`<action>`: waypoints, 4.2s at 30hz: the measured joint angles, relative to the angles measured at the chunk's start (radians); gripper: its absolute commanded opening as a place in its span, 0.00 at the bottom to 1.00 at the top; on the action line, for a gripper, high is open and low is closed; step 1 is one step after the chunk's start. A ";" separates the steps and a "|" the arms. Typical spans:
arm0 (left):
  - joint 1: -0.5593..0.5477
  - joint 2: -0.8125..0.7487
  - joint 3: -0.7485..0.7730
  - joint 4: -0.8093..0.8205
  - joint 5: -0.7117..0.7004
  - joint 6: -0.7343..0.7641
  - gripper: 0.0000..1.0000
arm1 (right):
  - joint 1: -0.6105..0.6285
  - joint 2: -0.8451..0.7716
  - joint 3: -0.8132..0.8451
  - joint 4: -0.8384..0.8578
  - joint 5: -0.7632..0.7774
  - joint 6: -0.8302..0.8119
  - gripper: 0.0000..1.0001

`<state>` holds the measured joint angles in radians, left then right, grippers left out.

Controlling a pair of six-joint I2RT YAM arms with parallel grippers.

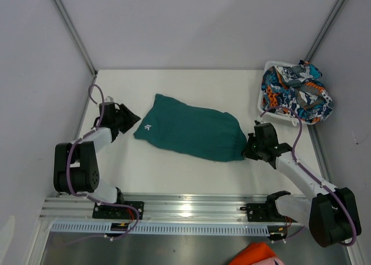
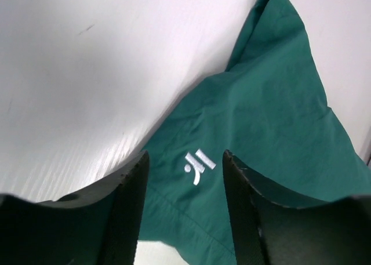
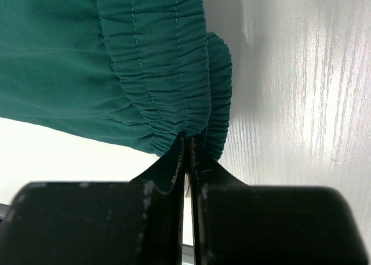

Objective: Fold and stack the shorts

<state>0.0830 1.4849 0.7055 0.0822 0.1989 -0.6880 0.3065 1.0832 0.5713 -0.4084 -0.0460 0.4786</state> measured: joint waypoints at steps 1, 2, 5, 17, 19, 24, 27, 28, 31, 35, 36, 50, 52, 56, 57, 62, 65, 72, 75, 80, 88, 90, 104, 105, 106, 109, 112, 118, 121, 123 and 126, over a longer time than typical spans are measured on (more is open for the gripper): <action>0.001 0.018 0.017 0.000 0.008 0.002 0.54 | 0.000 0.000 0.000 0.001 0.001 0.000 0.00; 0.001 0.035 0.033 0.000 0.017 0.007 0.54 | 0.000 0.001 -0.001 0.002 0.002 0.000 0.00; 0.001 0.091 0.080 -0.018 0.032 0.027 0.52 | 0.000 0.007 -0.001 0.005 0.004 0.000 0.00; 0.004 0.132 0.028 -0.031 0.072 0.069 0.52 | 0.000 0.033 -0.001 0.026 0.008 0.000 0.00; 0.004 0.124 0.013 -0.024 0.076 0.071 0.48 | 0.000 0.040 -0.001 0.026 0.009 0.000 0.00; 0.000 0.120 0.001 -0.021 0.077 0.079 0.27 | -0.001 0.043 -0.001 0.028 0.009 0.000 0.00; -0.010 0.121 0.001 -0.028 0.074 0.090 0.04 | -0.001 0.043 -0.001 0.028 0.010 0.000 0.00; -0.016 0.121 0.001 -0.032 0.073 0.091 0.00 | -0.001 0.043 -0.001 0.028 0.012 0.000 0.00; -0.028 0.121 0.001 -0.035 0.068 0.096 0.00 | -0.003 0.043 -0.001 0.028 0.013 0.000 0.00; -0.030 0.101 0.001 -0.044 0.053 0.096 0.00 | -0.008 0.043 -0.001 0.028 0.013 0.000 0.00; -0.031 0.083 0.001 -0.048 0.044 0.096 0.00 | -0.010 0.043 -0.001 0.028 0.013 0.000 0.00; -0.032 -0.208 -0.046 -0.048 -0.018 0.081 0.49 | -0.023 0.054 0.003 0.033 0.014 -0.001 0.00; -0.034 -0.193 -0.047 -0.060 -0.010 0.070 0.56 | -0.023 0.054 0.003 0.033 0.014 -0.001 0.00; -0.057 -0.167 -0.050 -0.116 -0.005 0.059 0.61 | -0.023 0.054 0.003 0.033 0.014 0.000 0.00; -0.066 -0.165 -0.050 -0.128 -0.008 0.060 0.61 | -0.023 0.054 0.003 0.033 0.014 0.000 0.00; -0.109 -0.150 -0.050 -0.158 -0.013 0.060 0.61 | -0.023 0.054 0.003 0.034 0.014 0.000 0.00; -0.122 -0.122 -0.049 -0.164 -0.020 0.060 0.60 | -0.023 0.054 0.003 0.035 0.014 0.000 0.00; -0.152 -0.073 -0.046 -0.185 -0.050 0.060 0.60 | -0.023 0.054 0.003 0.037 0.014 0.000 0.00; -0.154 -0.036 -0.034 -0.187 -0.066 0.060 0.59 | -0.023 0.054 0.003 0.040 0.014 0.000 0.00; -0.155 0.042 0.015 -0.188 -0.083 0.060 0.51 | -0.023 0.054 0.003 0.040 0.013 0.000 0.00; -0.155 0.114 0.063 -0.165 -0.114 0.064 0.28 | -0.023 0.054 0.001 0.042 0.012 0.000 0.00; -0.155 0.116 0.063 -0.163 -0.119 0.068 0.26 | -0.023 0.053 0.001 0.042 0.011 0.000 0.00; -0.197 0.127 0.200 -0.362 -0.322 0.124 0.53 | -0.023 0.031 0.000 0.041 0.007 0.000 0.00; -0.197 0.138 0.219 -0.379 -0.334 0.127 0.54 | -0.021 0.031 0.000 0.041 0.007 0.000 0.00; -0.196 0.156 0.239 -0.391 -0.348 0.132 0.54 | -0.020 0.031 0.000 0.041 0.007 0.000 0.00; -0.197 0.208 0.279 -0.425 -0.369 0.142 0.53 | -0.017 0.031 0.000 0.041 0.005 -0.001 0.00; -0.197 0.250 0.310 -0.462 -0.390 0.149 0.53 | -0.013 0.031 0.000 0.042 0.003 -0.001 0.00; -0.201 0.280 0.355 -0.504 -0.406 0.150 0.51 | -0.005 0.043 -0.002 0.058 -0.006 -0.005 0.00; -0.204 0.288 0.369 -0.524 -0.407 0.151 0.50 | -0.003 0.056 -0.007 0.079 -0.016 -0.006 0.00; -0.205 0.298 0.384 -0.540 -0.407 0.156 0.51 | -0.001 0.062 -0.010 0.087 -0.021 -0.008 0.00; -0.206 0.307 0.402 -0.563 -0.407 0.159 0.53 | 0.000 0.067 -0.012 0.095 -0.024 -0.008 0.00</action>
<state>-0.1230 1.7924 1.1072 -0.4808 -0.2085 -0.5293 0.3061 1.1503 0.5591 -0.3130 -0.0700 0.4706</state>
